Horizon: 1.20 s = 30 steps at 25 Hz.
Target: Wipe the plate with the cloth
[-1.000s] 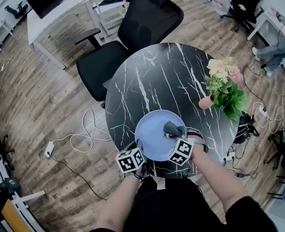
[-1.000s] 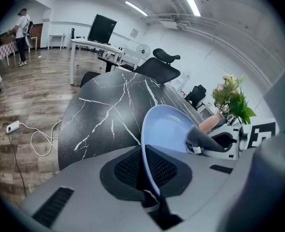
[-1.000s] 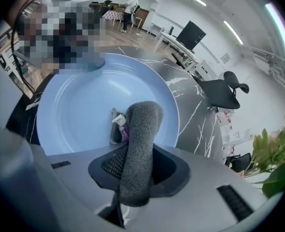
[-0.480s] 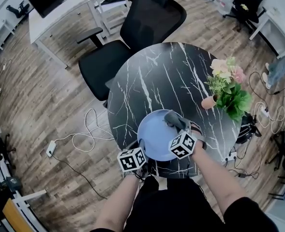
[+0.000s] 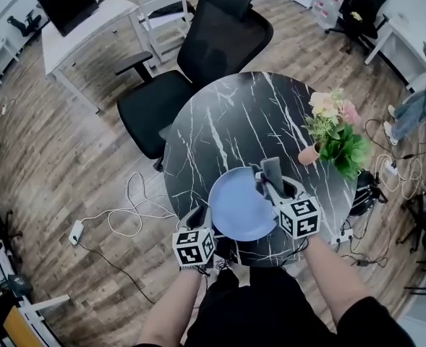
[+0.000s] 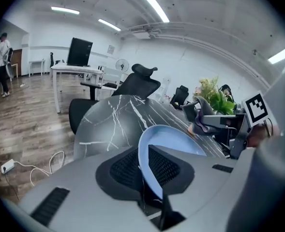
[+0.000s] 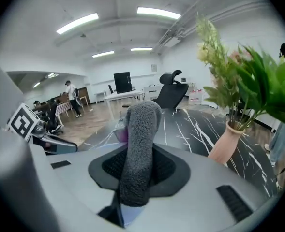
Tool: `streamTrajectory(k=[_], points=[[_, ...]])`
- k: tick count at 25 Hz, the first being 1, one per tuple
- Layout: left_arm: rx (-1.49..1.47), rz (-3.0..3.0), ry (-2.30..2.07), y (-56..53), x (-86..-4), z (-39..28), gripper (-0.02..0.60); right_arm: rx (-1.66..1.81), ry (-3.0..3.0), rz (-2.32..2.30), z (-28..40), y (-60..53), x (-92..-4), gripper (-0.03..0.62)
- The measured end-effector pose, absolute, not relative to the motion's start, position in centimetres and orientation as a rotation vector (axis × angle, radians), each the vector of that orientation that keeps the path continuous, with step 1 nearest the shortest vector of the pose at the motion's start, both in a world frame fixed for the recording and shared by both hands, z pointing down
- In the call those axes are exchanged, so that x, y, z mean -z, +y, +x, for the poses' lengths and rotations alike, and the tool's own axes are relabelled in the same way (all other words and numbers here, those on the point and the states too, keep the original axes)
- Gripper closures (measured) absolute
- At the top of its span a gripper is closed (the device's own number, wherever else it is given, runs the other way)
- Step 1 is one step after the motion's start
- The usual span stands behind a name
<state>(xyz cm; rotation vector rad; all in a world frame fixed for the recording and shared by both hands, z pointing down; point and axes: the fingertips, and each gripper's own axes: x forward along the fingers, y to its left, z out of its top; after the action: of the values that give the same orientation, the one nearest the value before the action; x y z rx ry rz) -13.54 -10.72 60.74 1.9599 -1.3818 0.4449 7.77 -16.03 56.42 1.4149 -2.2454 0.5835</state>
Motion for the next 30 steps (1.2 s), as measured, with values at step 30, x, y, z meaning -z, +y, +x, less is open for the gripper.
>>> streamTrajectory(k=[30], points=[[-0.187,2.388,-1.34,0.6,-43.4,-11.8,0.563,-0.211,-2.52,1.308,3.8,0.3,-42.8,0.482]])
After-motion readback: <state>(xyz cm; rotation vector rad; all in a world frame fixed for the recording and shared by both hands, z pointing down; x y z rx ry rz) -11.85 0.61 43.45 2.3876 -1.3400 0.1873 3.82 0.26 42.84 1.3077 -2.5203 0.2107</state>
